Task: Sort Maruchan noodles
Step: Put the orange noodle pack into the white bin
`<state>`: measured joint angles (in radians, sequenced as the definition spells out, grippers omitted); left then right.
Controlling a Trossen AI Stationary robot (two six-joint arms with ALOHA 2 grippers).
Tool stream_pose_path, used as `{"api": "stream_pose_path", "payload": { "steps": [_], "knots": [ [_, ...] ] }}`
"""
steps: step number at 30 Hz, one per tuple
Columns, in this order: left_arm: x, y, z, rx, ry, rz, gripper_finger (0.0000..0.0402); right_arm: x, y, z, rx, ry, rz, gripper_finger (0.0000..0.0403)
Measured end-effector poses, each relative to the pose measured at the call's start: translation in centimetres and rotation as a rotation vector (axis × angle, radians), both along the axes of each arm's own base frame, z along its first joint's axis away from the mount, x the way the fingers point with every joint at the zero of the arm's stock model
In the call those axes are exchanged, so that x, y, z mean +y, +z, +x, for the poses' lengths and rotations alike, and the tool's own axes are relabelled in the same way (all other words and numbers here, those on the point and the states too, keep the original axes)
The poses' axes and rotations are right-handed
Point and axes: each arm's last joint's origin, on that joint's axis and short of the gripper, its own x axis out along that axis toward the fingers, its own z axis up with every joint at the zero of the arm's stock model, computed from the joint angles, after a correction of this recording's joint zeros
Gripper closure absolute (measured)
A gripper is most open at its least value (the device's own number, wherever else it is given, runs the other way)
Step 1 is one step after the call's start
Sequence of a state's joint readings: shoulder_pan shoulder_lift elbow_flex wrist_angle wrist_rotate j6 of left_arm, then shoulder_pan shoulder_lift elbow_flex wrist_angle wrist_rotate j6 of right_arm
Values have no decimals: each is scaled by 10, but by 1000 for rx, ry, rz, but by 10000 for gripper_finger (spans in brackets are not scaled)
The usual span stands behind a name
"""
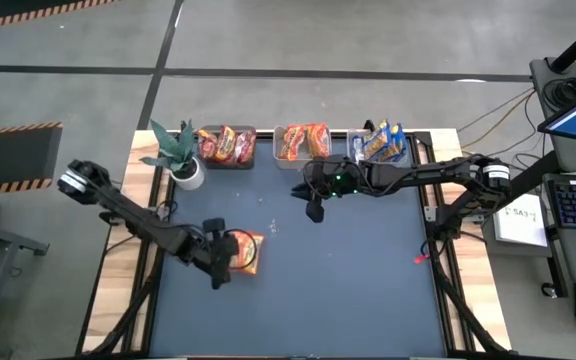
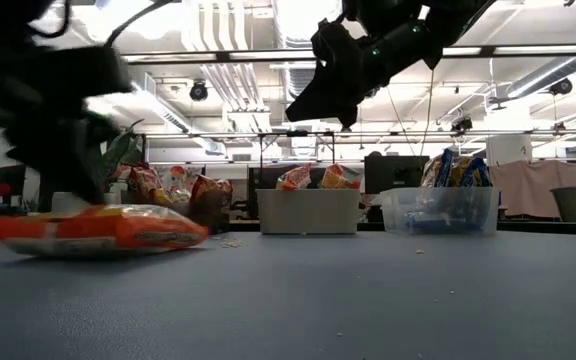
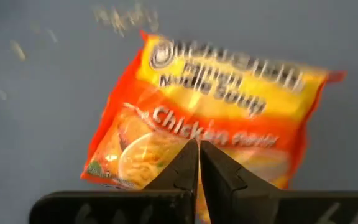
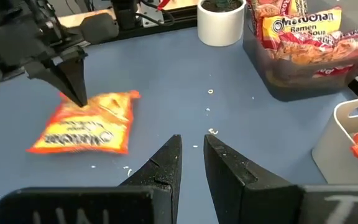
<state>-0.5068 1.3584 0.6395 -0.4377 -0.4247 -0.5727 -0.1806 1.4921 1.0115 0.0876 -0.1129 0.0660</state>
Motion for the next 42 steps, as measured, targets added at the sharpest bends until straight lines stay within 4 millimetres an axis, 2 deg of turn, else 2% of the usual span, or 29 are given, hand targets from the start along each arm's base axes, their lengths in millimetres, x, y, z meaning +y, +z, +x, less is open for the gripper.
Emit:
{"api": "stream_pose_path", "payload": {
  "steps": [4,8,12,17,22,26,36,42],
  "knots": [
    [5,12,7,-26,-49,33,402,0,-1,0,7,-46,94,346],
    [4,20,5,-29,-110,-41,402,1,-10,2,38,-59,250,346],
    [2,19,-4,7,-113,-143,402,7,-25,9,86,-56,355,346],
    [2,9,-12,43,-91,-178,402,12,-42,18,110,-50,368,346],
    [3,4,-15,54,-66,-185,402,10,-46,30,87,-57,397,338],
    [4,1,-17,62,-65,-180,402,10,-46,36,85,-52,439,301],
    [10,-22,-27,38,-14,-204,402,15,-54,46,99,-83,553,169],
    [12,-31,-31,28,8,-219,402,21,-60,54,63,-65,578,117]
  ]
}}
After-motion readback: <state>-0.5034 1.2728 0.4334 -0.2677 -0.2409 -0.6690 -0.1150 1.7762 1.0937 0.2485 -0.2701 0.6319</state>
